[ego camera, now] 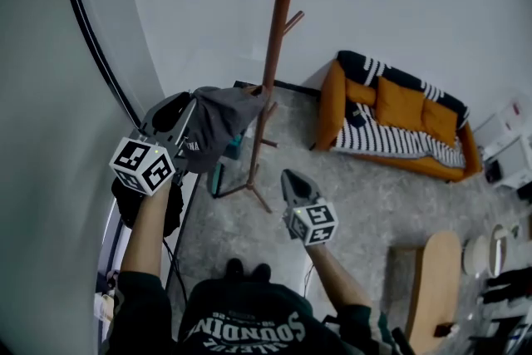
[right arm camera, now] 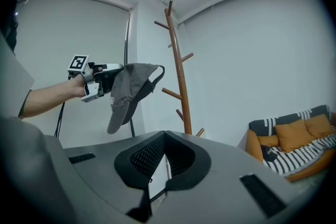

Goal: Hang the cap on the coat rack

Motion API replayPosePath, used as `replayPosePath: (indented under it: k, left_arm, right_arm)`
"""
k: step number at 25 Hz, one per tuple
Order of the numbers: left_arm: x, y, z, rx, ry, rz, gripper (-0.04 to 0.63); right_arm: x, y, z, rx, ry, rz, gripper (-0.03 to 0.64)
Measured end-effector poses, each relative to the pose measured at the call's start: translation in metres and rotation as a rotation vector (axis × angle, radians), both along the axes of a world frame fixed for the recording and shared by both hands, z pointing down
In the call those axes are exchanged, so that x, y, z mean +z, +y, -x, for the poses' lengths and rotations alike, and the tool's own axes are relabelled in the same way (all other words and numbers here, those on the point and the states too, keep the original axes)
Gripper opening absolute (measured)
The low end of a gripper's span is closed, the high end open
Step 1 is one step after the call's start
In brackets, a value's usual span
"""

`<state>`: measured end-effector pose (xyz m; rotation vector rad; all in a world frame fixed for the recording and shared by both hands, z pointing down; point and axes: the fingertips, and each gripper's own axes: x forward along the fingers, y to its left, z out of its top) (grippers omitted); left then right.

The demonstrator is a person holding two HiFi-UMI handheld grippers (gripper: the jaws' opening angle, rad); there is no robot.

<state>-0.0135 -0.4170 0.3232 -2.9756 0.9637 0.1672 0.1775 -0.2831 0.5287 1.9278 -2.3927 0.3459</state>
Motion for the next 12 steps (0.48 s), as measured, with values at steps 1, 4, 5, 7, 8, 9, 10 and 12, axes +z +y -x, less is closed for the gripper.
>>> replayPosePath:
  k: [1,4,5,7,8,9,10,12]
  left_arm:
    - [-0.003,-0.005,0.001,-0.009,0.007,-0.001,0.077]
    - [-0.007,-0.019,0.007,-0.037,0.022,0.006,0.077]
    - [-0.005,-0.022,0.009,-0.046,0.021,0.010,0.077]
    - [0.001,-0.029,0.011,-0.063,0.013,0.021,0.077]
    - [0.005,-0.032,0.012,-0.068,0.009,0.029,0.077]
    - [0.011,-0.034,0.012,-0.072,0.005,0.039,0.077]
    - [0.016,-0.037,0.012,-0.074,0.000,0.051,0.077]
    - [0.028,-0.039,0.011,-0.075,-0.010,0.074,0.077]
  right_arm:
    - [0.000,0.000,0.000,0.000,0.003,0.000,-0.003]
    - [-0.001,0.001,-0.002,0.005,0.006,-0.003,-0.003]
    - [-0.001,0.002,-0.004,0.008,0.005,-0.001,-0.003]
    - [0.000,0.003,-0.008,0.016,-0.001,0.001,-0.003]
    - [0.001,0.004,-0.010,0.018,0.000,0.004,-0.003]
    - [0.001,0.004,-0.012,0.018,0.006,0.008,-0.003]
    - [0.002,0.005,-0.013,0.017,0.013,0.013,-0.003]
    - [0.003,0.006,-0.016,0.019,0.018,0.018,-0.003]
